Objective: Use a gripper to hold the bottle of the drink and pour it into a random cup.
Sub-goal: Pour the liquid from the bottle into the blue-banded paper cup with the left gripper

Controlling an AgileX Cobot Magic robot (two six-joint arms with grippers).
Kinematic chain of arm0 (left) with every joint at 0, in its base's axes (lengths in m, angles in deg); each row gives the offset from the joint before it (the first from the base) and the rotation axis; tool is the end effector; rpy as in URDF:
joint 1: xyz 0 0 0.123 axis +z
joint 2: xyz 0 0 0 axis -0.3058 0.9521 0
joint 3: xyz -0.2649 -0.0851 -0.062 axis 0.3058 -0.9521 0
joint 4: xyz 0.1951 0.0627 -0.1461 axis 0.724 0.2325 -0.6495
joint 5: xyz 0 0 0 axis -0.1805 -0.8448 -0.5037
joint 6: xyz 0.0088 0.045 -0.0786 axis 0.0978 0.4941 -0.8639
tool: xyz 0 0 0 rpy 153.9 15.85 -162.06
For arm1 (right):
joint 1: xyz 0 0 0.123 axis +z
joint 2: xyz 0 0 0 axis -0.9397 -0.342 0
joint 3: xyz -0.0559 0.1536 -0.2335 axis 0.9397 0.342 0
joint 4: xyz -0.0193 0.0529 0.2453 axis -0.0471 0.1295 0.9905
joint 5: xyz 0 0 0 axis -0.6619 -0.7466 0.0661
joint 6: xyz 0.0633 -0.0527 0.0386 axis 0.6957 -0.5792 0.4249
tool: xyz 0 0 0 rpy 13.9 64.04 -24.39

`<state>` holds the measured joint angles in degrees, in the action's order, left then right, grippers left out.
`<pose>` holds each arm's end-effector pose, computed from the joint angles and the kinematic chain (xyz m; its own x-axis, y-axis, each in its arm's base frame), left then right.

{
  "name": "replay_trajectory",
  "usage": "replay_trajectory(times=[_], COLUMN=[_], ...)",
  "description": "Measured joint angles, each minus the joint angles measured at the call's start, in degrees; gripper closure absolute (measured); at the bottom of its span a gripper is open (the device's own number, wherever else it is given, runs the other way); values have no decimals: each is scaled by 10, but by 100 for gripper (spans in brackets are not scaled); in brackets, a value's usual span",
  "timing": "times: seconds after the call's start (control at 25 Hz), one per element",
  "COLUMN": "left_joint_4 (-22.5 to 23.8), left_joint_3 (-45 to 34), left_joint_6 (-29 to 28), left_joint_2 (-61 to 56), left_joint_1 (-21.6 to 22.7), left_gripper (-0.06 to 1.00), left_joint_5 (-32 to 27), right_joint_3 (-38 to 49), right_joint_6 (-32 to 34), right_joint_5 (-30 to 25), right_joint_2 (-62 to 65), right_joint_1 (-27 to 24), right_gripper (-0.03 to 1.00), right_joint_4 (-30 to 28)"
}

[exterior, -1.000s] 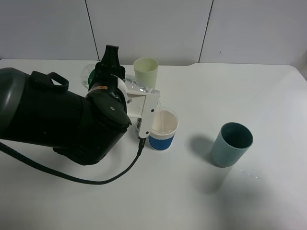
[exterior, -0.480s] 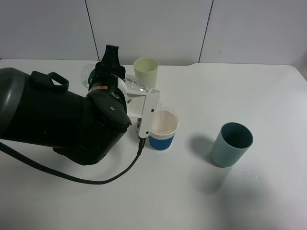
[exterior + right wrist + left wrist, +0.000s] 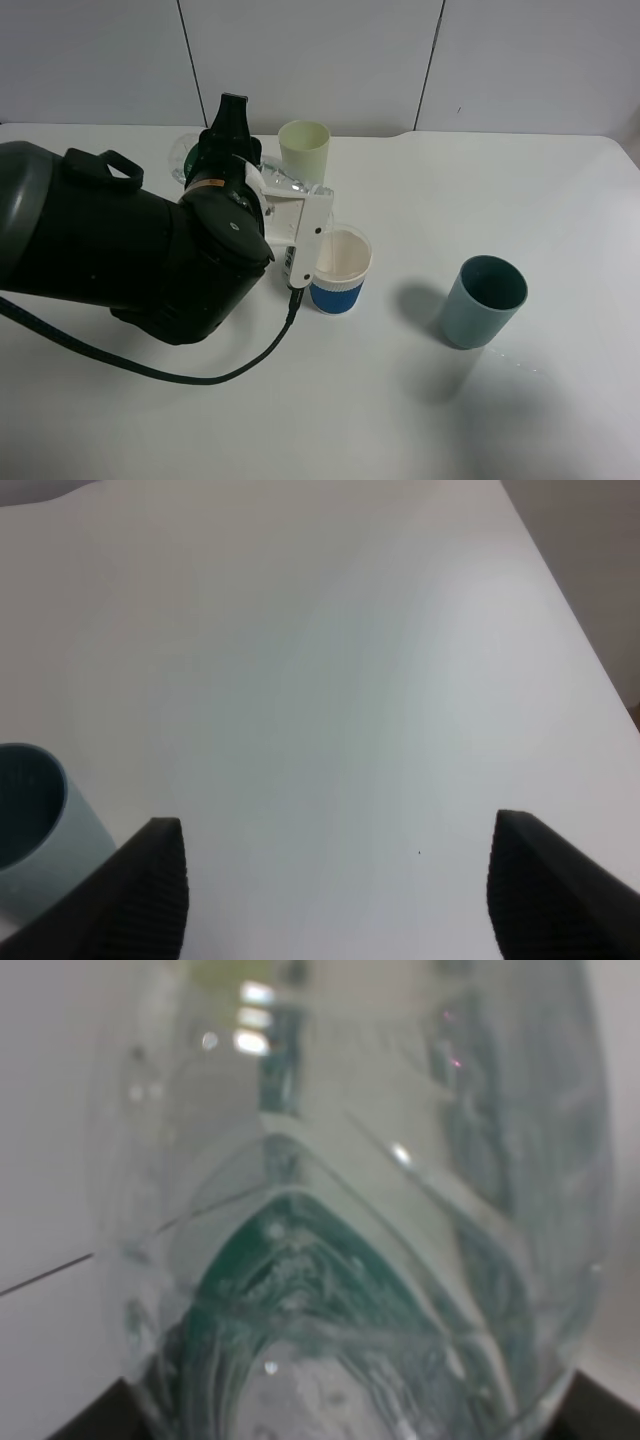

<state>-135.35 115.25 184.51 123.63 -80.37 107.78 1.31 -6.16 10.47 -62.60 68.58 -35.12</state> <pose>0.2137 -0.2316 0.1830 -0.1339 0.9542 0.2675 0.3902 -0.1973 0.8993 -0.0067 -0.0088 0.2778 -0.4524 0.0388 -0.8910 0.1249 0.9920 -0.0202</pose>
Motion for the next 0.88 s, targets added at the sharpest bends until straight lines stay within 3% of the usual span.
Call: replay_trajectory(times=[0.88], left_joint_4=[5], left_joint_3=[0], left_joint_6=[0], left_joint_2=[0], left_joint_1=[0], left_gripper=[44], left_joint_5=[1], right_joint_3=[0], right_joint_6=[0], right_joint_5=[0], right_joint_2=[0], right_joint_1=[0], right_gripper=[33], right_joint_4=[0])
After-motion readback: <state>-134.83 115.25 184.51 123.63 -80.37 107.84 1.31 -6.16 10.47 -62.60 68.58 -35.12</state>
